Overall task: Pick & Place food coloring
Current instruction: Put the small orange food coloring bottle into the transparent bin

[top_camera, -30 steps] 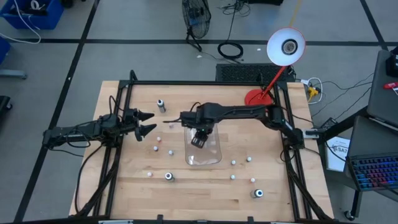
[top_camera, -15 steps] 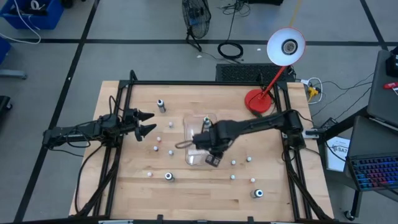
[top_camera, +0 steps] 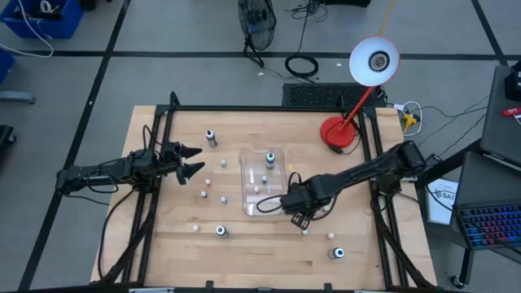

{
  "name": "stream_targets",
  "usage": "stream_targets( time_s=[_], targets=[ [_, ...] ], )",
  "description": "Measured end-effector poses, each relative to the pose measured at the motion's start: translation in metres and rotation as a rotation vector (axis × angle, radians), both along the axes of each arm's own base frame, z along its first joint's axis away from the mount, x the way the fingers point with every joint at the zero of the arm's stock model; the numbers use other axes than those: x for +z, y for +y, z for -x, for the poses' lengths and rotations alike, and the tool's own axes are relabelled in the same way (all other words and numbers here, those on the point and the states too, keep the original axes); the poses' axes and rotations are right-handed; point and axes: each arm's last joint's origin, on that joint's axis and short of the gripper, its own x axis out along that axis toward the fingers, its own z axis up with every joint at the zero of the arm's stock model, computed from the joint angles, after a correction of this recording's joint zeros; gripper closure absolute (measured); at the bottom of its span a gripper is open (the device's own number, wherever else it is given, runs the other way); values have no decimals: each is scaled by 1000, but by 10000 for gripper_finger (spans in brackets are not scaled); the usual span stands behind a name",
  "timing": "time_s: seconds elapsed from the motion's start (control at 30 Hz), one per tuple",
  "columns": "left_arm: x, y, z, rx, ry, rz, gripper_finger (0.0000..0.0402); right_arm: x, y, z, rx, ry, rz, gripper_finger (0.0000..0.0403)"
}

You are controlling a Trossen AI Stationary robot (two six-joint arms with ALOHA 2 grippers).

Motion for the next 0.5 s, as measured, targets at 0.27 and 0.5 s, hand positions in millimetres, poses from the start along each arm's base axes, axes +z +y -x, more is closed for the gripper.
stream_targets(
  time_s=[0.27, 0.5],
  targets=[
    [0, 0, 0, 0, 0, 0, 23, -14, 0, 5, -20, -46, -12, 287],
    [0, 0, 0, 0, 0, 0, 23, -21, 6, 10, 5, -46, 44, 287]
  ],
)
